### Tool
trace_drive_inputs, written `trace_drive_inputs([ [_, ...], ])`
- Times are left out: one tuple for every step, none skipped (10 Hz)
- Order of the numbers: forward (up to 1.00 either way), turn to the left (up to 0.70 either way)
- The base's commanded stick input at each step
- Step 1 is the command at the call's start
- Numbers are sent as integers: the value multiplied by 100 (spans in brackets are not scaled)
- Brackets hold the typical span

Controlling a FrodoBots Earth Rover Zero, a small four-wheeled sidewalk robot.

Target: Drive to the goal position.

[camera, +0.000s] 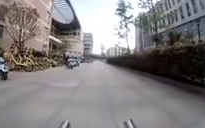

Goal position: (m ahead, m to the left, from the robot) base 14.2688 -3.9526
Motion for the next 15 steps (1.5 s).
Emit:
trace_drive_inputs([
  [70,-14],
  [70,-14],
  [70,-14],
  [70,-14],
  [70,-14],
  [70,-14],
  [70,-14],
  [70,-14],
  [70,-14],
  [70,-14],
  [68,-13],
  [49,-2],
  [45,0],
  [45,0],
  [45,0],
])
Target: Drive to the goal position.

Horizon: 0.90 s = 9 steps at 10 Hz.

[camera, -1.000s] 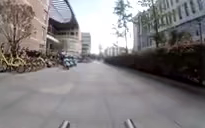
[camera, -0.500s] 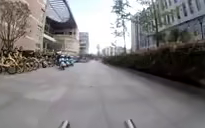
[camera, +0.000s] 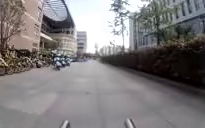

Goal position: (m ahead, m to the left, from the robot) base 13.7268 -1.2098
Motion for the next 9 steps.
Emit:
trace_drive_inputs([
  [45,0],
  [45,0],
  [45,0],
  [45,0],
  [45,0],
  [45,0],
  [45,0],
  [45,0],
  [45,0],
])
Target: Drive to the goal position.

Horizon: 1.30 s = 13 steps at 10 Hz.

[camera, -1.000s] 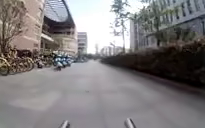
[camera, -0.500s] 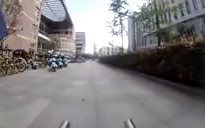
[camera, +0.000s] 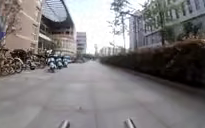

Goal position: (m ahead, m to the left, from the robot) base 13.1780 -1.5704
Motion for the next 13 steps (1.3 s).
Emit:
trace_drive_inputs([
  [45,0],
  [45,0],
  [45,0],
  [45,0],
  [45,0],
  [45,0],
  [45,0],
  [45,-1],
  [45,-5],
  [45,-23],
  [53,-23],
  [70,-14],
  [70,-14],
])
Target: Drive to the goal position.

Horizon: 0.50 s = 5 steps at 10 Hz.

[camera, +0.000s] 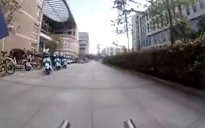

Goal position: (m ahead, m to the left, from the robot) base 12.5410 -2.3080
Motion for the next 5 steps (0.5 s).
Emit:
trace_drive_inputs([
  [70,-14],
  [70,-14],
  [70,-5],
  [70,0],
  [70,0],
])
